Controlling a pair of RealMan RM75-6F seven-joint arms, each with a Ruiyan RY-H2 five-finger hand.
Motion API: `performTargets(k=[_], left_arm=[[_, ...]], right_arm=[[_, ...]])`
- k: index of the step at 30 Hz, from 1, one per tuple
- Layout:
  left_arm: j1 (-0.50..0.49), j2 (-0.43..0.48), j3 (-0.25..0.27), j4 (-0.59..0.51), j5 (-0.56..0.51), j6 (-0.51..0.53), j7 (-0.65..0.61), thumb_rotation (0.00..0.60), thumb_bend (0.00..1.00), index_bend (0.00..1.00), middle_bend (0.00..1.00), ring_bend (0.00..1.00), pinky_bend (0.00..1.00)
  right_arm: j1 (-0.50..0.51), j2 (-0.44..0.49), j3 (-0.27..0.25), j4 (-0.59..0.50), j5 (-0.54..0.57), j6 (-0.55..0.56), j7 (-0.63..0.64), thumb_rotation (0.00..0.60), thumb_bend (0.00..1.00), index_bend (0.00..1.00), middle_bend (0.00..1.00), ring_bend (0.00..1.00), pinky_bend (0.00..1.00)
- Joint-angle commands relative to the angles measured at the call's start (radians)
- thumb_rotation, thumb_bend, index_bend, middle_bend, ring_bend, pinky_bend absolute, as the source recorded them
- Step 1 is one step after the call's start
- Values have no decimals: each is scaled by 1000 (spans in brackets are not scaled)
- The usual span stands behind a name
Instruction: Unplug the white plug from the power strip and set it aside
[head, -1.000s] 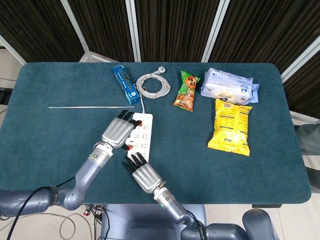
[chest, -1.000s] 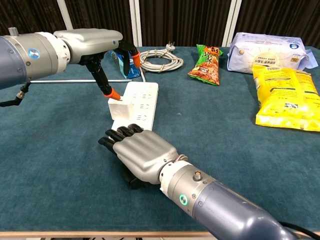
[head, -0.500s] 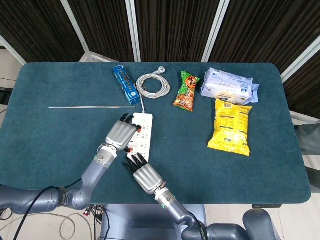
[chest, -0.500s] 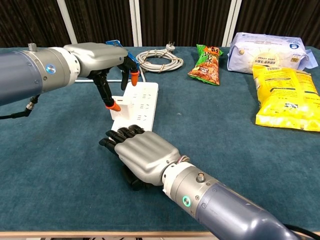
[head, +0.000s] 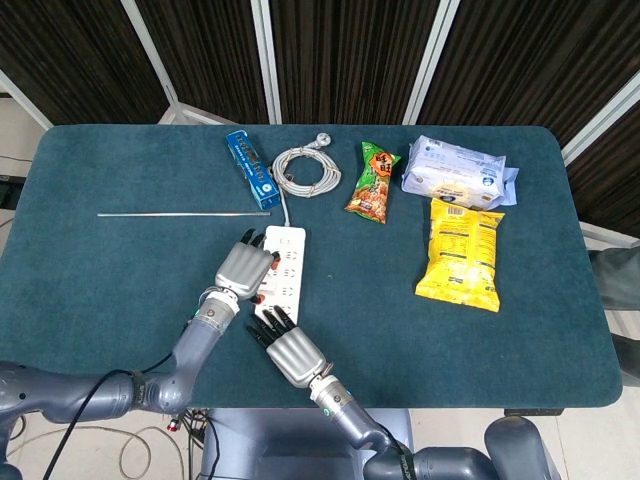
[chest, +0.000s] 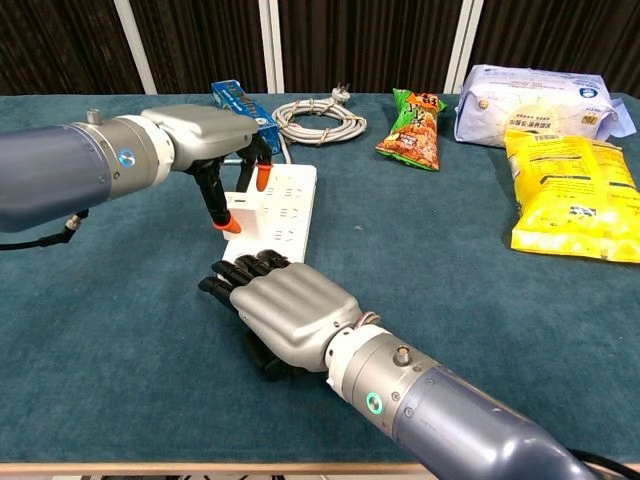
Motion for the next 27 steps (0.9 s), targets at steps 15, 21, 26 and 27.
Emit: performTargets(k=[15,21,26,27], left_arm=[[-15,-48,12,43,-44,-4,9,600,136,541,517,129,89],[-14,-55,20,65,-50,-4,12,600,146,561,537,137,89],[-16,-63,22,83,-55,-11,11,600,181,574,550,141,89],[-16,-65,23,86,-55,-12,10,600,187,576,553,142,89]], right_arm=[[-3,8,-11,-9,7,10,13,600,804,12,12,0,0],[-2,9,-13,-7,10,10,14,600,803,12,12,0,0],[0,10,-11,-6,11,13,14,600,804,12,12,0,0],[1,10,-11,-6,11,14,14,600,804,12,12,0,0]])
